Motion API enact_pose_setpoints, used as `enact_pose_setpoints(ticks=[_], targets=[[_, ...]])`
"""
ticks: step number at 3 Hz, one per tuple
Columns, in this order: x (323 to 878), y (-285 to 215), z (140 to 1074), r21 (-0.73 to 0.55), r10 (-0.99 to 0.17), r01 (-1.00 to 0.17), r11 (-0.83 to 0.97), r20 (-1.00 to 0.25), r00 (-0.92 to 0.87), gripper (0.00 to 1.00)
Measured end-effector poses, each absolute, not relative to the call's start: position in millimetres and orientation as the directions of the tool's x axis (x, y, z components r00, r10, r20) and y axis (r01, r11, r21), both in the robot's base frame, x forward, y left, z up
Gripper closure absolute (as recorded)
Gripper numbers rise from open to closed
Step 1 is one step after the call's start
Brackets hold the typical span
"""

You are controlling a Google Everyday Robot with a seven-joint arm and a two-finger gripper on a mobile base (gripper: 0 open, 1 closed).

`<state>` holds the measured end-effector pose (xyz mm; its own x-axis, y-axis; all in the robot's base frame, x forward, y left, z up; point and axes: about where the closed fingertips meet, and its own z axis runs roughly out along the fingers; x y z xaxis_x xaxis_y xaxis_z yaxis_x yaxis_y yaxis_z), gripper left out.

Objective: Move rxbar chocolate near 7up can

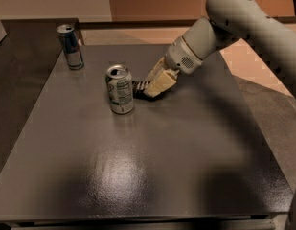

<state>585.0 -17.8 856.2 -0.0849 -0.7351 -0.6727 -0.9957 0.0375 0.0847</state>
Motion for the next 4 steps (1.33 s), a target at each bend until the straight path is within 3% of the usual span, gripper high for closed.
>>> enact_pose_setpoints(ticks=[2,3,4], targets=[[585.3,-14.0,853.6,0.088,-0.735,-0.996,0.032,-0.673,-0.083,0.12],[585.3,-12.1,852.3,0.09,-0.735,-0.996,0.03,-0.673,-0.083,0.0],[585.3,-12.1,852.2,0.09,-0.735,-0.996,0.029,-0.673,-0.083,0.0]])
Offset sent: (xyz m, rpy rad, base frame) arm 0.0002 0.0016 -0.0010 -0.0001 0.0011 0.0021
